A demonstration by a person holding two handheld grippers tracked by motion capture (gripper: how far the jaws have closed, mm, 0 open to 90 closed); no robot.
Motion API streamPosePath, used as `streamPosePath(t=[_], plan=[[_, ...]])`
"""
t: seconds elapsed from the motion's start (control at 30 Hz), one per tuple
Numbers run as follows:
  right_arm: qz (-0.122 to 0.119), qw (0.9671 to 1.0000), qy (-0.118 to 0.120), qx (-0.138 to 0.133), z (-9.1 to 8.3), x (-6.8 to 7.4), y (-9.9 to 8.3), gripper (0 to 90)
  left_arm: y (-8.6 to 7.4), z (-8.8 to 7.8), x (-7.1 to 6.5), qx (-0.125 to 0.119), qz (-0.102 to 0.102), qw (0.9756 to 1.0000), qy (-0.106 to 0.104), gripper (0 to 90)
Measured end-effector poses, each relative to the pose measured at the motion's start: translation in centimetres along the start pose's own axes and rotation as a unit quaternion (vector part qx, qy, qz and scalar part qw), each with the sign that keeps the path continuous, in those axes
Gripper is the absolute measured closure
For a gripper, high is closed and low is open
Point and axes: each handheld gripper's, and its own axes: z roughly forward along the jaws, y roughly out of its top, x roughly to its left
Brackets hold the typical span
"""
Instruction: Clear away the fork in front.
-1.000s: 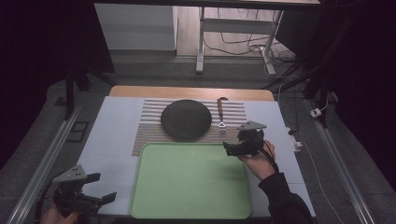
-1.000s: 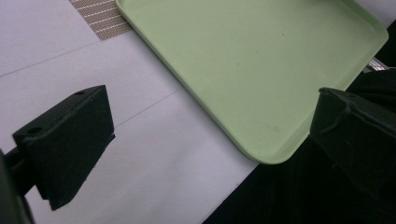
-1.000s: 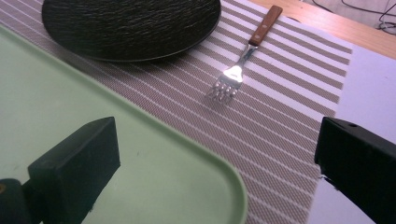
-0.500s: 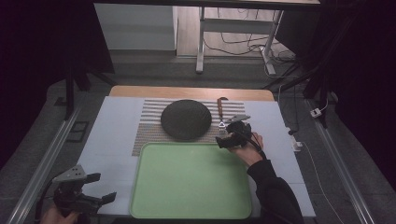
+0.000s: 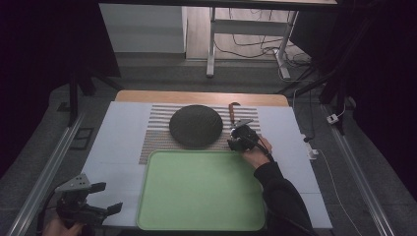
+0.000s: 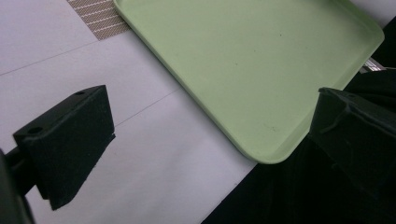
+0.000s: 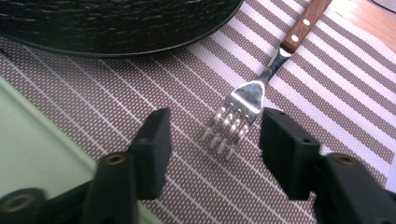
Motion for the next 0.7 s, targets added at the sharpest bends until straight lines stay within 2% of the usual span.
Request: streamPosePath(t=[0.13, 0.33, 0.7], plan=[[-0.009, 0.9998, 0.012, 0.009, 0.5, -0.2, 0.1, 54.9, 0.0, 0.0, 0.0, 0.000, 0.000, 1.0000, 0.000, 0.0], [-0.027, 0.9994, 0.007, 0.021, 1.3, 0.0, 0.2, 58.0, 0.0, 0.0, 0.0, 0.000, 0.000, 1.0000, 0.000, 0.0], [-0.015, 0.9993, -0.011, 0.033, 1.4, -0.1, 0.4, 66.6, 0.0, 0.0, 0.0, 0.000, 0.001, 1.0000, 0.000, 0.1]])
